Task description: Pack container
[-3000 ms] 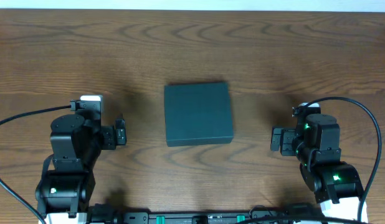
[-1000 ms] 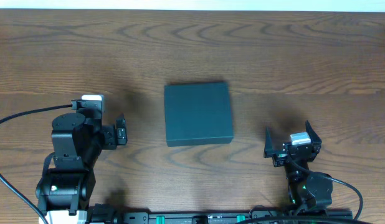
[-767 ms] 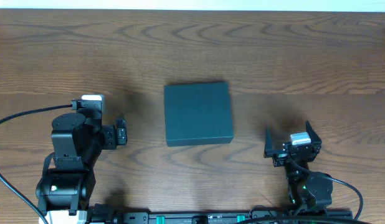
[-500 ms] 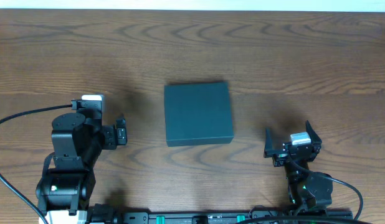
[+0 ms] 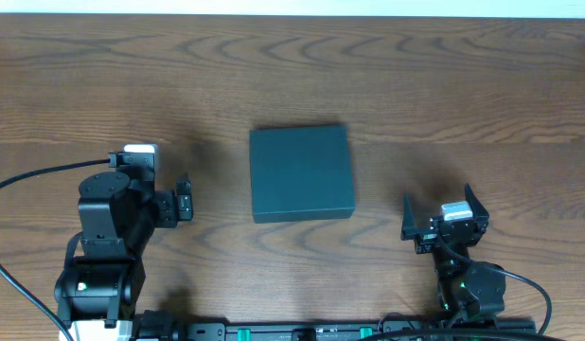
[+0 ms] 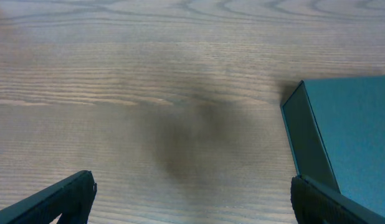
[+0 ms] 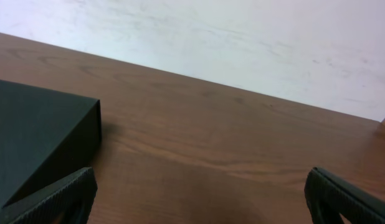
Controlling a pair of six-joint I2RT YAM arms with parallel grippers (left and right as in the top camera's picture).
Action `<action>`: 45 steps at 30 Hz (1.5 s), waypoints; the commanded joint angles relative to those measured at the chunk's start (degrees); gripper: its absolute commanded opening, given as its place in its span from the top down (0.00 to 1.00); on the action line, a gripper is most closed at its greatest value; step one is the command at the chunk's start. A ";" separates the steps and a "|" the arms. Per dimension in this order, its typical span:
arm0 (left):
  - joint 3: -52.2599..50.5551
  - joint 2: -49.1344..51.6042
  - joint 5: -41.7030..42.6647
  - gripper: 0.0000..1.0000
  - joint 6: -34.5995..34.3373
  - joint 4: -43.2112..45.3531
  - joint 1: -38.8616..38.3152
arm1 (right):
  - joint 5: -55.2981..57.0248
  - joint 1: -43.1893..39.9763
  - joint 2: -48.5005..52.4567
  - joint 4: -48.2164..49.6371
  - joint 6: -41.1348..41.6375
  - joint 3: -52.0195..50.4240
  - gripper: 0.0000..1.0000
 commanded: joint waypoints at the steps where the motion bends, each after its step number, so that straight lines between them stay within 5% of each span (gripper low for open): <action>1: -0.04 -0.04 0.15 0.01 -0.50 0.22 -0.02 | 0.17 -0.37 -0.46 0.24 1.03 -0.42 0.01; 10: -3.43 -10.69 4.22 0.01 1.42 -7.13 -4.66 | 0.17 -0.37 -0.46 0.24 1.03 -0.42 0.01; 24: -41.05 -39.45 4.66 0.01 1.44 39.10 -9.94 | 0.17 -0.37 -0.46 0.24 1.03 -0.42 0.01; 34: -42.14 -42.53 4.68 0.01 1.33 28.94 -10.23 | 0.17 -0.37 -0.44 0.24 1.03 -0.42 0.01; 45: -42.14 -42.53 4.42 0.01 0.59 29.29 -10.64 | 0.17 -0.37 -0.46 0.24 1.03 -0.42 0.01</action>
